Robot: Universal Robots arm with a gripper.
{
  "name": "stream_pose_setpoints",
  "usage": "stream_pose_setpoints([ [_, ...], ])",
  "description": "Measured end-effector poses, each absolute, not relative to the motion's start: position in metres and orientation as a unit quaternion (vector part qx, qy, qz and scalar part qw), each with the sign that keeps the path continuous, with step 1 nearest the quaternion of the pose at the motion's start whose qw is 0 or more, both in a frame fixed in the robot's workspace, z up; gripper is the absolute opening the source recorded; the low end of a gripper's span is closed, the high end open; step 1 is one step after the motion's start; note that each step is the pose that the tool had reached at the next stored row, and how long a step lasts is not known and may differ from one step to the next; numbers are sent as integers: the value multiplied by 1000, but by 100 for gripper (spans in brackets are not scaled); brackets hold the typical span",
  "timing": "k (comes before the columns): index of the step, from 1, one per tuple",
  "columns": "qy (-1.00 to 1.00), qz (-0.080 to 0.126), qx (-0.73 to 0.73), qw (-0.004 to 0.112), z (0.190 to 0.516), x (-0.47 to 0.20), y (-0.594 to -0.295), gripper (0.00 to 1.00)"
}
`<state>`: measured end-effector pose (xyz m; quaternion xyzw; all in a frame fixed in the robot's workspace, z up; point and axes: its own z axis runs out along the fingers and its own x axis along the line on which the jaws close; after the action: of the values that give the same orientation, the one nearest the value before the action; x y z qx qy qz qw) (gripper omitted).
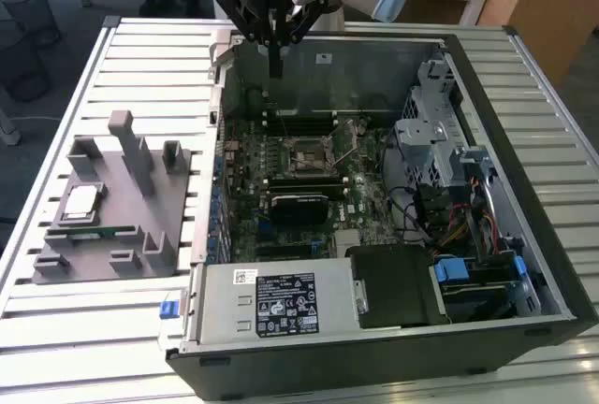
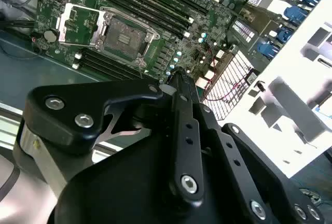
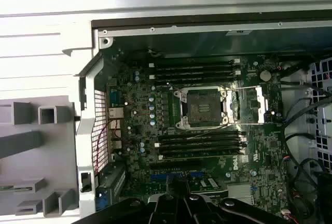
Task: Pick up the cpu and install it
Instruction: 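Reach for the cpu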
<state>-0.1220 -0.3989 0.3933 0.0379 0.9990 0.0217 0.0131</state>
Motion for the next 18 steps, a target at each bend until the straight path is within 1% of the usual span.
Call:
stream_pose_setpoints([
  [18,999,22,38,13,393,-128,-399,11],
])
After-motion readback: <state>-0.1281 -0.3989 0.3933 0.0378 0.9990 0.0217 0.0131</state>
